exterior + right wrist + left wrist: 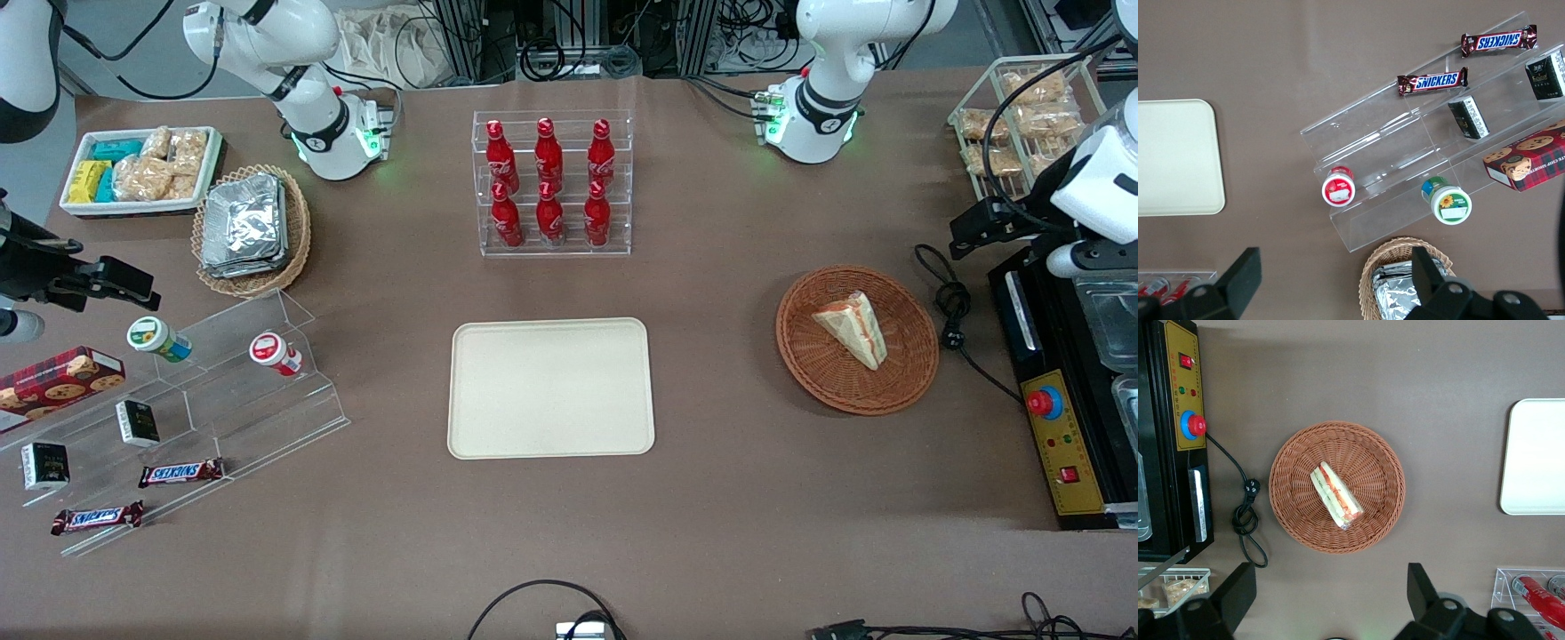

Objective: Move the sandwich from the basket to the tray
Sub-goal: 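Move the left gripper over the wicker basket toward the sandwich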

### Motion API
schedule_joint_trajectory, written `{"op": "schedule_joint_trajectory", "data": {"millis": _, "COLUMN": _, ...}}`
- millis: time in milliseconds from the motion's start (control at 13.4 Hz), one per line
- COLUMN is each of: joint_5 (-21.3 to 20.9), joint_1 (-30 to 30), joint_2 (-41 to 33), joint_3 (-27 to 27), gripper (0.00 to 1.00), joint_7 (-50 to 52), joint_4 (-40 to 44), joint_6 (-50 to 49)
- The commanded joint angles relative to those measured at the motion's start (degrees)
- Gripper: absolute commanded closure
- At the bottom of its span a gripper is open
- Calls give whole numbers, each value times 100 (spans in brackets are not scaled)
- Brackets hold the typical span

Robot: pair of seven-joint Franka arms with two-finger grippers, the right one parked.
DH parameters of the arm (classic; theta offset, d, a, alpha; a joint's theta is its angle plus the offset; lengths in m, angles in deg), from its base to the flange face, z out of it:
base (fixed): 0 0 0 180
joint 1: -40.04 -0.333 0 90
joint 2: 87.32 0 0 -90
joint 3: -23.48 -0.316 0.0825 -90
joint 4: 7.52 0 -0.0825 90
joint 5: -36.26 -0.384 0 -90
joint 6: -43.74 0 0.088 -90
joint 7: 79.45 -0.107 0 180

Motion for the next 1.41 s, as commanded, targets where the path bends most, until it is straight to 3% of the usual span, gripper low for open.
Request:
{"op": "schedule_joint_trajectory", "data": {"millis": 0, "joint_5": -4, "joint_1": 41, "joint_2": 85, "joint_3": -11, "gripper": 0, "joint_7": -20, "joint_4": 196, "joint_6": -168}}
{"op": "schedule_joint_trajectory", "data": {"millis": 372, "joint_5": -30, "joint_1": -2, "joint_2": 146, "joint_3": -28, "gripper": 0, "joint_7": 15, "joint_4": 143, "joint_6": -186}}
{"op": "schedule_joint_trajectory", "data": {"millis": 596, "joint_5": -56, "joint_1": -29, "joint_2": 129, "joint_3": -46, "gripper": 0, "joint_7": 445, "joint_4": -295, "joint_6": 111}}
{"op": "schedule_joint_trajectory", "data": {"millis": 894, "joint_5": -56, "joint_1": -47, "joint_2": -11, "joint_3": -81, "gripper": 0, "joint_7": 1192, "joint_4": -1068, "joint_6": 700}}
{"op": "schedule_joint_trajectory", "data": {"millis": 1340, "joint_5": -65, "joint_1": -38, "joint_2": -688, "joint_3": -81, "gripper": 0, "joint_7": 2045, "joint_4": -3098, "joint_6": 2511}}
